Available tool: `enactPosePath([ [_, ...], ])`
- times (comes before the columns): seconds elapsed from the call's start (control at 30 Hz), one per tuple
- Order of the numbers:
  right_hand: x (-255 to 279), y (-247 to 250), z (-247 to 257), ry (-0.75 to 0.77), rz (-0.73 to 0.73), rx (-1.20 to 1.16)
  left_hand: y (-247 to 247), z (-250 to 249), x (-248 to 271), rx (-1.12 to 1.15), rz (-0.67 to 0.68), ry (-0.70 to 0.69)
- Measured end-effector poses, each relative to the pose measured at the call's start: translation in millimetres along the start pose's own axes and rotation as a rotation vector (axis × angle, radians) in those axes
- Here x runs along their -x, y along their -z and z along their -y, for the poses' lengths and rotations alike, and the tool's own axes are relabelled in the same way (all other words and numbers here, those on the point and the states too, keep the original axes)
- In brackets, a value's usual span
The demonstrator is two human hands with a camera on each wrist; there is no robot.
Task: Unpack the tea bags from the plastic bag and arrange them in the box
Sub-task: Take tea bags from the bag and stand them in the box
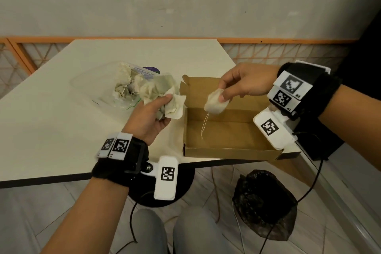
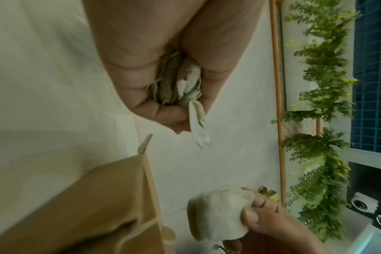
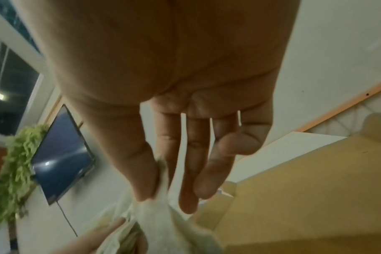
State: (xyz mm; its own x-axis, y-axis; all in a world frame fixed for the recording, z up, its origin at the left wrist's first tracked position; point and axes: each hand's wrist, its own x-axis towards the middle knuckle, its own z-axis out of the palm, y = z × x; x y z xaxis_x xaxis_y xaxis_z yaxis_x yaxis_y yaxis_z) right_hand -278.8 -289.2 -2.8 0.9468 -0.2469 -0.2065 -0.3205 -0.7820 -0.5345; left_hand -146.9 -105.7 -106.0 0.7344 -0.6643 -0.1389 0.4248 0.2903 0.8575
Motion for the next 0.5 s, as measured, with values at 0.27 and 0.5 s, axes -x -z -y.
enactPosePath([
  [0.27,-29.5,-29.5,10.2,-0.021,0.146,0.159,21.8,35.3,7.4,0.243,-0.005,0.104],
  [0.5,-63.5,-49.1,4.9,-0.130,0.064,0.309,27.9,38.3,6.5,0.340,0.057,0.063],
])
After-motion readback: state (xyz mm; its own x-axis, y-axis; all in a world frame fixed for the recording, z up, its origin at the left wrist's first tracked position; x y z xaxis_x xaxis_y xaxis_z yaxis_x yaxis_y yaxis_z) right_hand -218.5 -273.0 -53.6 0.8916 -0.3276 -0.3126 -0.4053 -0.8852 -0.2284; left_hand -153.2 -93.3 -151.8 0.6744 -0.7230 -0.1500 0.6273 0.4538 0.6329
